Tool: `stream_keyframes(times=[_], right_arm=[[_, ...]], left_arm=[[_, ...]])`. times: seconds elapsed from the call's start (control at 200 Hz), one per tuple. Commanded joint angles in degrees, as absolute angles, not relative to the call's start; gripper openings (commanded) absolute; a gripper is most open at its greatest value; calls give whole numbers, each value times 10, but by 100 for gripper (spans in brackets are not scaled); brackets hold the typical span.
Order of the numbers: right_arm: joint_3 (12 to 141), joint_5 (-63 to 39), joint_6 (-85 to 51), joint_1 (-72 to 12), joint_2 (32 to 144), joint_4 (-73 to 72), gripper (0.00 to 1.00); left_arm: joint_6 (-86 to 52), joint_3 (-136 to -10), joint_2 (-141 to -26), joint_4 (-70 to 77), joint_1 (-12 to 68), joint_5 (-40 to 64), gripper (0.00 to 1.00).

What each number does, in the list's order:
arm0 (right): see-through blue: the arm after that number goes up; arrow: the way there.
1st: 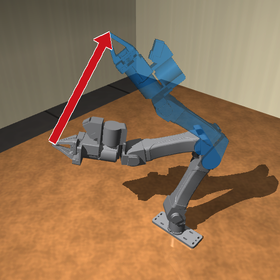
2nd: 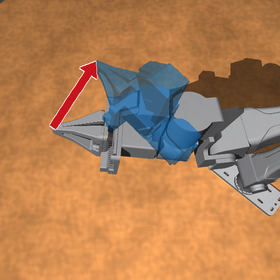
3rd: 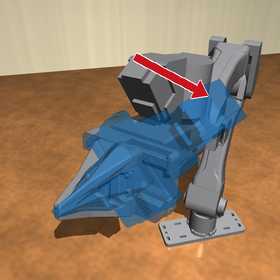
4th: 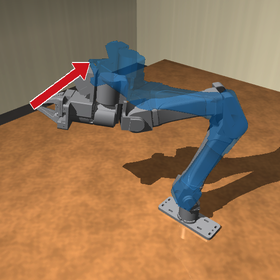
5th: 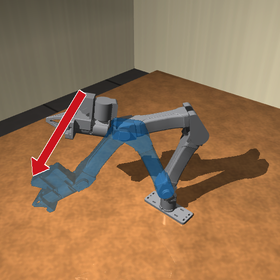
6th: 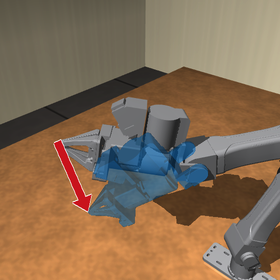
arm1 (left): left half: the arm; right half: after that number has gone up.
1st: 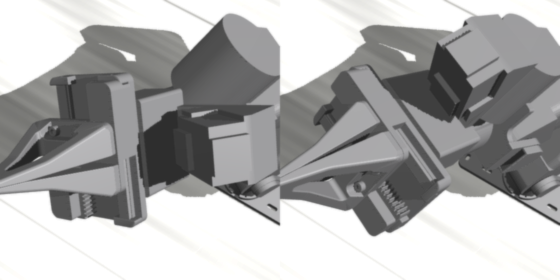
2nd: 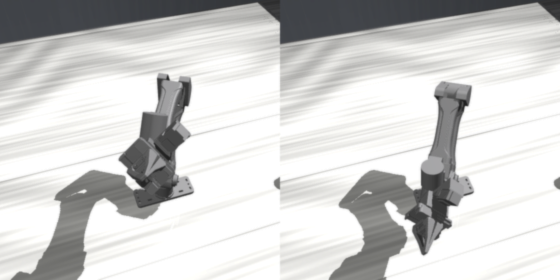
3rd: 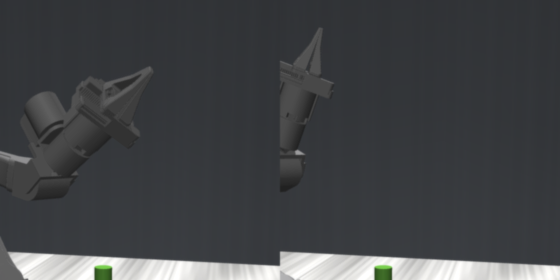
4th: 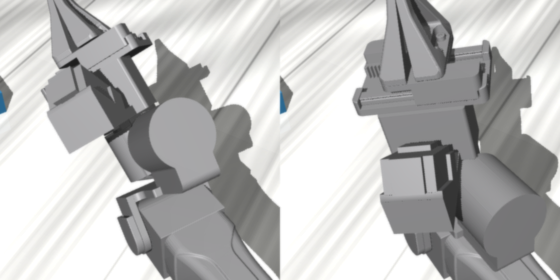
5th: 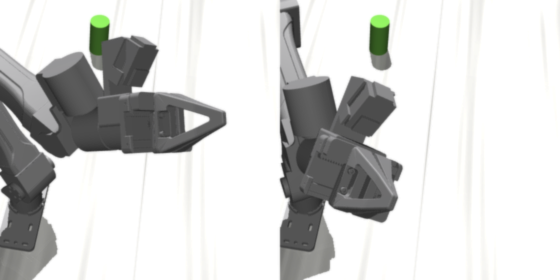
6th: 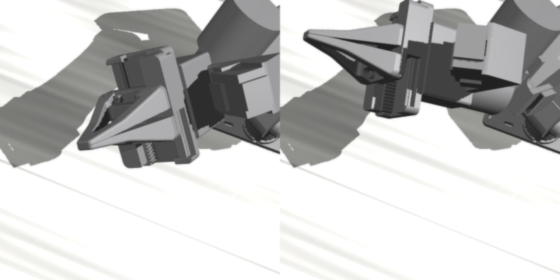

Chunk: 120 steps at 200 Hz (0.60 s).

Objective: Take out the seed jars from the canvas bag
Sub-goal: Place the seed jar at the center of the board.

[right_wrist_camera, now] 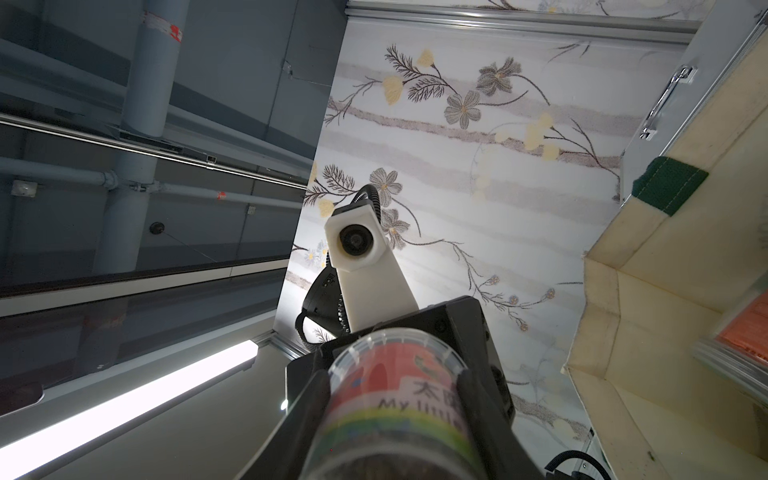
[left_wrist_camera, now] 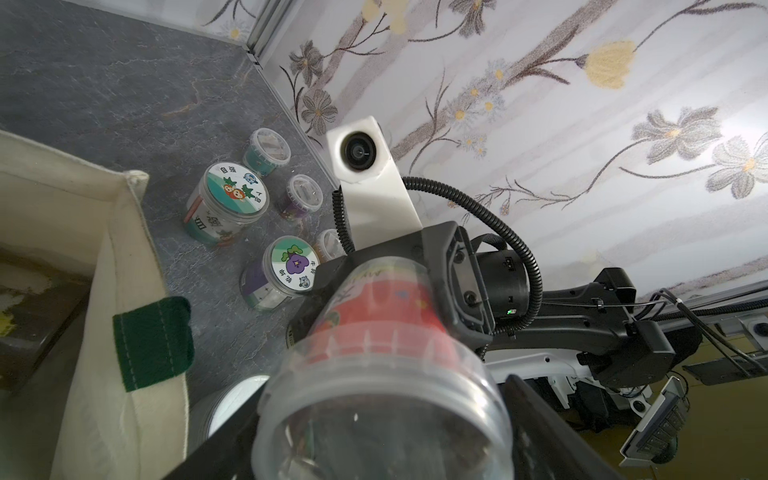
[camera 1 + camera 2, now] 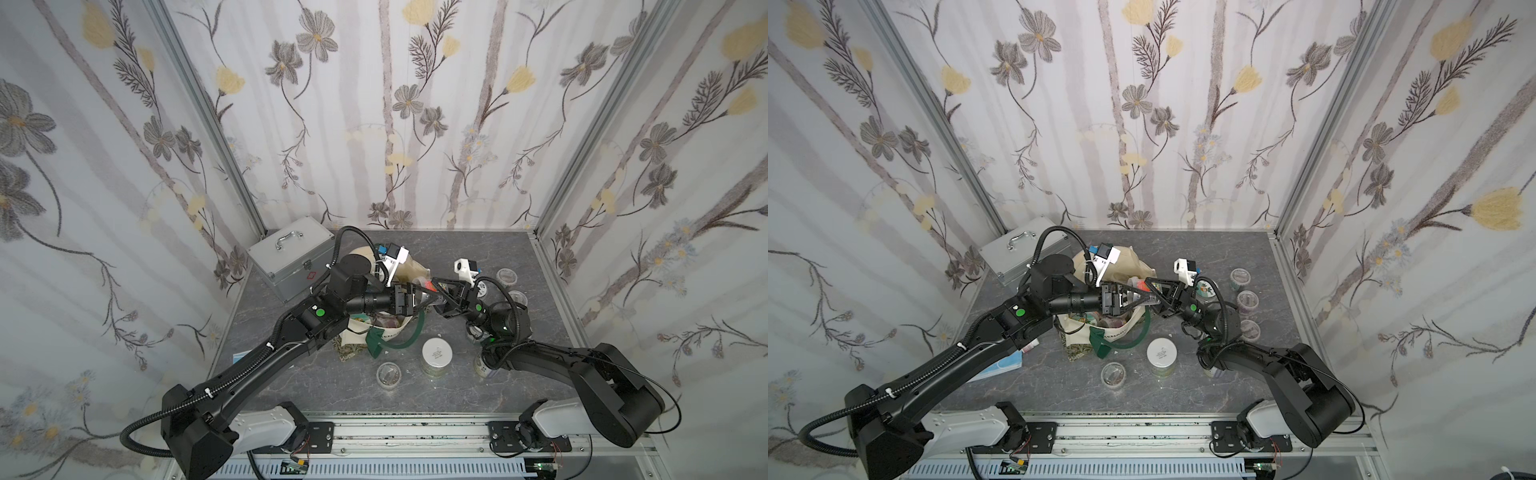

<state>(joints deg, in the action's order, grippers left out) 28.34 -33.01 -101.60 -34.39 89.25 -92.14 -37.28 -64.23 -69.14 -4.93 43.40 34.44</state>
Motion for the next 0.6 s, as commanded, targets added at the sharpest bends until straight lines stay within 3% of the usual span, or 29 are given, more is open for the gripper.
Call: stream_keyframes(times=[0.0,0.155,0.335,0.48,0.595], right_arm=[[282,-314,-1036,-346,898,-960,47],[282,-311,-1038,-346,903,-965,49],[277,-308,-1032,-343,901,-957,58],[258,-302,-994,-329,868,-890,70],[240,-293,-938,-308,805,-767,85]], left_arm=[[-373,-652,-696,-34,435,358,73],[-376,-655,-699,-33,435,362,60],[-369,-660,-696,-47,435,351,59],[-358,-670,-699,-75,435,336,59],[-348,-680,-704,-104,436,319,58]])
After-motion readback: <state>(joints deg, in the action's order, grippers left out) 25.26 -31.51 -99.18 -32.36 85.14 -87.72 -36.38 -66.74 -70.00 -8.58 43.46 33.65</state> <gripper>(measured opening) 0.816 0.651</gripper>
